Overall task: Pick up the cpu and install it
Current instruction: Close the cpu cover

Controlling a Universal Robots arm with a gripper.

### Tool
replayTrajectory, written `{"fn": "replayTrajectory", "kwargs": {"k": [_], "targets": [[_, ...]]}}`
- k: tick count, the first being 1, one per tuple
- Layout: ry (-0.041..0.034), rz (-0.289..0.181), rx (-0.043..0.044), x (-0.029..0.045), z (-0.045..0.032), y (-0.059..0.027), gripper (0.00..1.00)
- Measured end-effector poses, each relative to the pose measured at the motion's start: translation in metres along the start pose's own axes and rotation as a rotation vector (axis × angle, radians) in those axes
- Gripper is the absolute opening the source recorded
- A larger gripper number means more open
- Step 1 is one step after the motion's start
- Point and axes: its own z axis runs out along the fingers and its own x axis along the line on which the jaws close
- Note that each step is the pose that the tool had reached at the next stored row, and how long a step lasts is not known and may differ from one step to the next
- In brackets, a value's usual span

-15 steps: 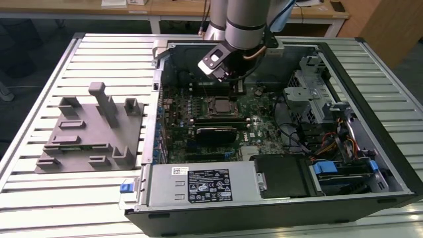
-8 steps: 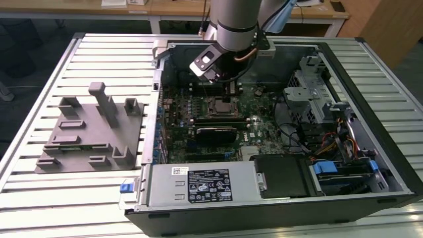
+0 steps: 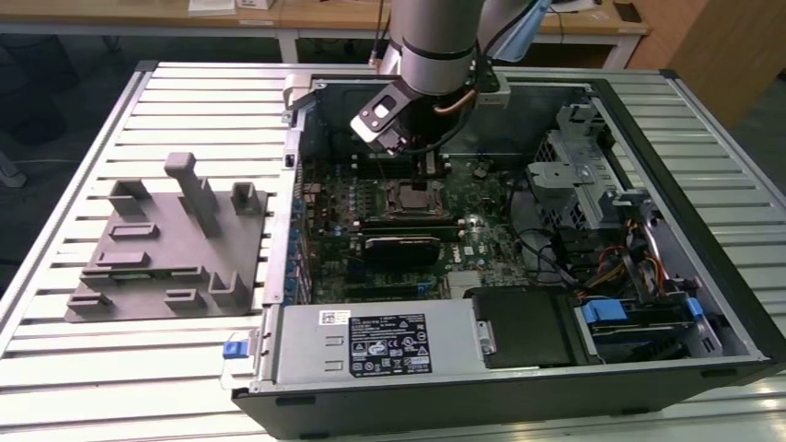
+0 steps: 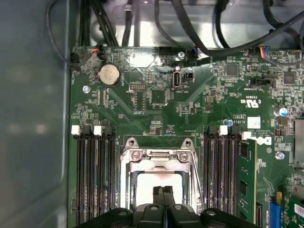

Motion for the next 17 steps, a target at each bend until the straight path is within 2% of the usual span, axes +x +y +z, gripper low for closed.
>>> {"fn": "replayTrajectory", "kwargs": {"k": [17], "targets": [[0.0029, -0.308, 0.0018, 0.0, 0.0005, 0.0, 0.11]]}}
